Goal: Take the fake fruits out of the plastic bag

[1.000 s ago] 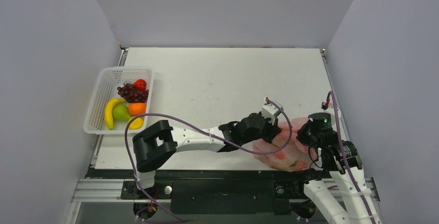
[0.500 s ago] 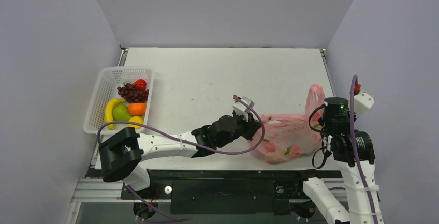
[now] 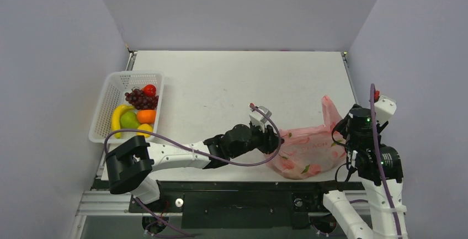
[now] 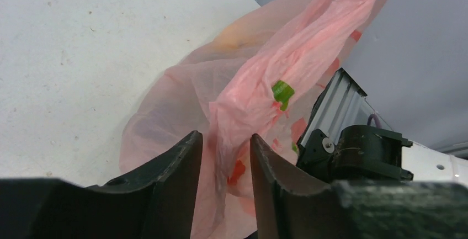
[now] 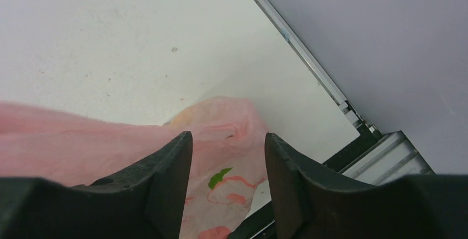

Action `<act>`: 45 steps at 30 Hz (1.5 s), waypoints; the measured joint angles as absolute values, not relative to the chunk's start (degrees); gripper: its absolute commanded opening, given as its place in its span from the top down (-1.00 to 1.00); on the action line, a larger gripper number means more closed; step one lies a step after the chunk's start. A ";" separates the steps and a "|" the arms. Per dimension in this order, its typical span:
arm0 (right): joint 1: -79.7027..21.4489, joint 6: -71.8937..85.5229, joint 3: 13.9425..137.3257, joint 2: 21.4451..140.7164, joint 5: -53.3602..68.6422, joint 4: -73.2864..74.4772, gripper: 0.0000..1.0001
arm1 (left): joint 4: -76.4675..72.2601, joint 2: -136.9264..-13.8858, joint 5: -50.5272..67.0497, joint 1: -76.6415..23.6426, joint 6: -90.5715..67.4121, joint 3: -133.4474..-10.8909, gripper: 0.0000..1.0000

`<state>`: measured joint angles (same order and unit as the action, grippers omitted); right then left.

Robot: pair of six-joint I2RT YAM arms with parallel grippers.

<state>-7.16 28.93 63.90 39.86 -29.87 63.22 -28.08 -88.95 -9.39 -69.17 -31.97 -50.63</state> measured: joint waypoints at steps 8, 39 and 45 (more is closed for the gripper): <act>-8.80 23.64 66.11 34.74 -22.02 63.51 -0.32 | -21.91 -87.64 -5.87 -69.17 -25.17 -54.28 -0.56; -12.47 20.99 64.62 43.83 -17.96 54.26 -0.19 | -4.10 -106.15 -12.93 -78.32 3.55 -83.44 -0.45; -12.47 21.23 63.83 44.71 -17.98 53.45 -0.20 | -3.62 -105.58 -10.41 -78.59 7.25 -82.96 -0.70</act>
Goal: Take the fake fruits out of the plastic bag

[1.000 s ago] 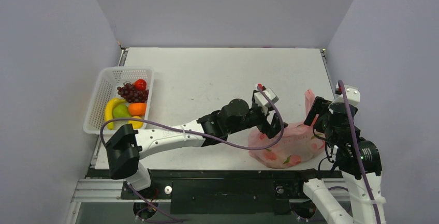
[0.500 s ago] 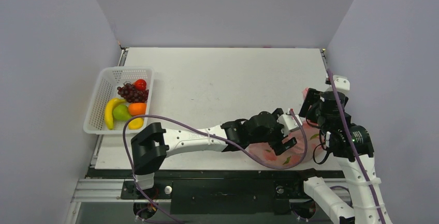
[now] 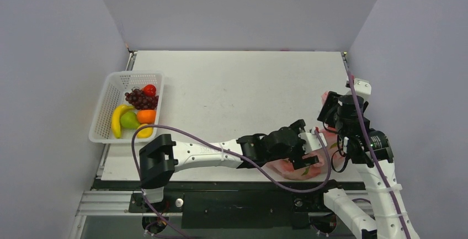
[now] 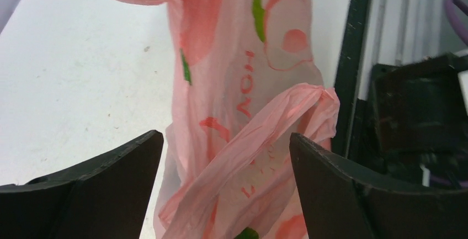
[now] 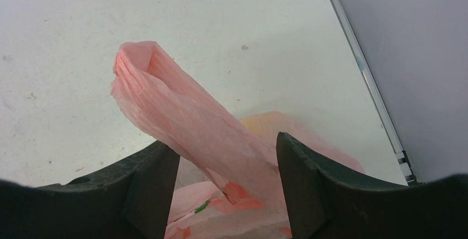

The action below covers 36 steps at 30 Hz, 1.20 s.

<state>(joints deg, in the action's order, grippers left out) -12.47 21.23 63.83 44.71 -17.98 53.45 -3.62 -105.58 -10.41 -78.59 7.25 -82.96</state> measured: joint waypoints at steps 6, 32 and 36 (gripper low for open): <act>-12.47 21.23 63.35 45.63 -17.96 52.62 -0.20 | -0.23 -102.13 -4.62 -80.77 12.86 -81.41 -0.75; -12.47 22.46 61.78 45.08 -16.51 51.79 1.00 | -4.71 -111.04 -29.30 -86.96 27.62 -84.14 0.58; -12.29 24.69 60.99 44.36 -17.58 51.51 1.00 | -10.02 -108.47 -36.56 -86.54 20.38 -83.37 1.00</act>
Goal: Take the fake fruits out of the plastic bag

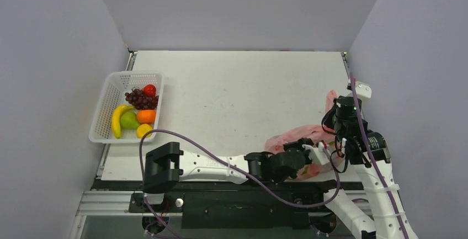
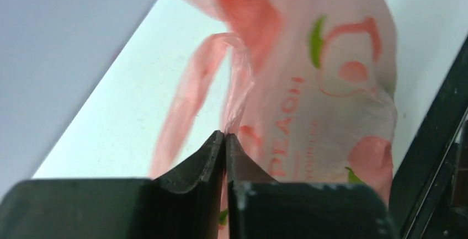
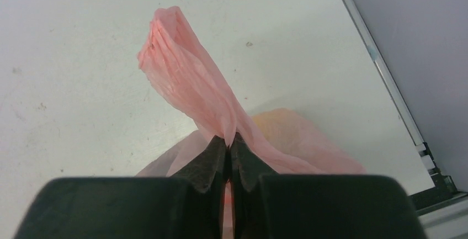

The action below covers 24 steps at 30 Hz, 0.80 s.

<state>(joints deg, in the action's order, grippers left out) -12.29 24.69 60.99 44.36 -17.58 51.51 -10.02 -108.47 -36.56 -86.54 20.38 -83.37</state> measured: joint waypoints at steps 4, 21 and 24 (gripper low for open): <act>-9.32 27.92 60.75 40.80 -20.21 50.96 1.00 | -13.28 -96.71 -34.22 -81.76 4.40 -74.65 1.00; -11.73 30.22 79.48 45.52 -35.94 54.39 1.00 | -18.44 -71.29 -9.06 -60.34 -33.23 -63.72 1.00; -13.39 29.10 82.74 46.13 -38.57 54.89 1.00 | -14.85 -72.66 -7.97 -60.29 -31.46 -69.95 1.00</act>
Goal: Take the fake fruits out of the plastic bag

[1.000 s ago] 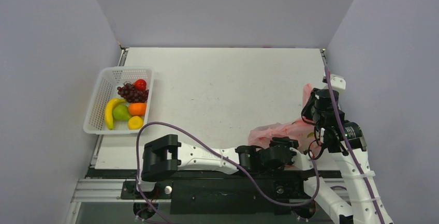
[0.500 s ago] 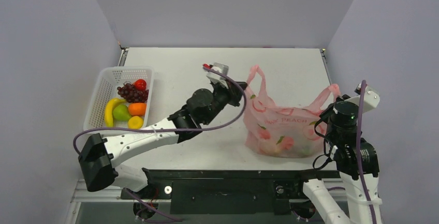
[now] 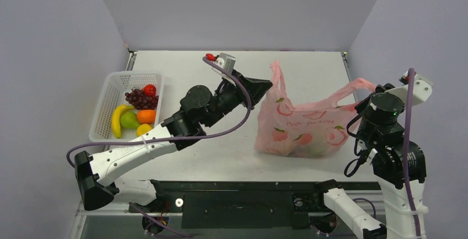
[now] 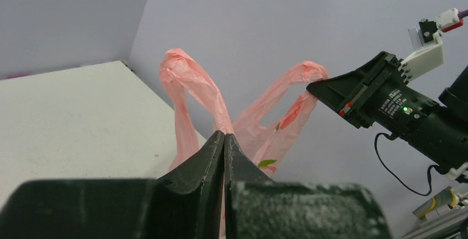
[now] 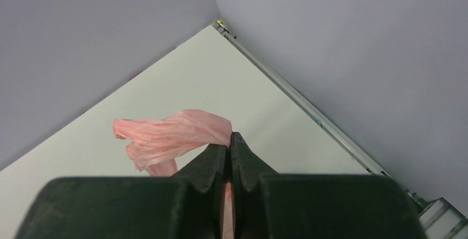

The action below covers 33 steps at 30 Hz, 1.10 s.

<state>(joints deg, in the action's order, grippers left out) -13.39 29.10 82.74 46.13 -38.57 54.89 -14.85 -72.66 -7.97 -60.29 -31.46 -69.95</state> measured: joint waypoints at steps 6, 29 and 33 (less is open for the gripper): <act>-13.98 27.29 83.85 42.78 -39.79 56.10 1.00 | -14.70 -80.47 -7.38 -58.28 -28.42 -77.32 1.00; -16.64 19.97 56.25 22.06 32.14 58.94 0.67 | -2.66 -97.73 6.17 -48.99 -26.33 -89.58 0.60; -16.97 19.90 56.27 22.06 34.41 58.33 0.35 | -0.16 -95.98 6.48 -46.94 -26.55 -88.40 -0.06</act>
<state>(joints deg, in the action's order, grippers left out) -16.97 19.90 56.27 22.06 34.41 58.33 -0.16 -95.98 6.48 -46.94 -26.55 -88.40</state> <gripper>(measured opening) 0.229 0.342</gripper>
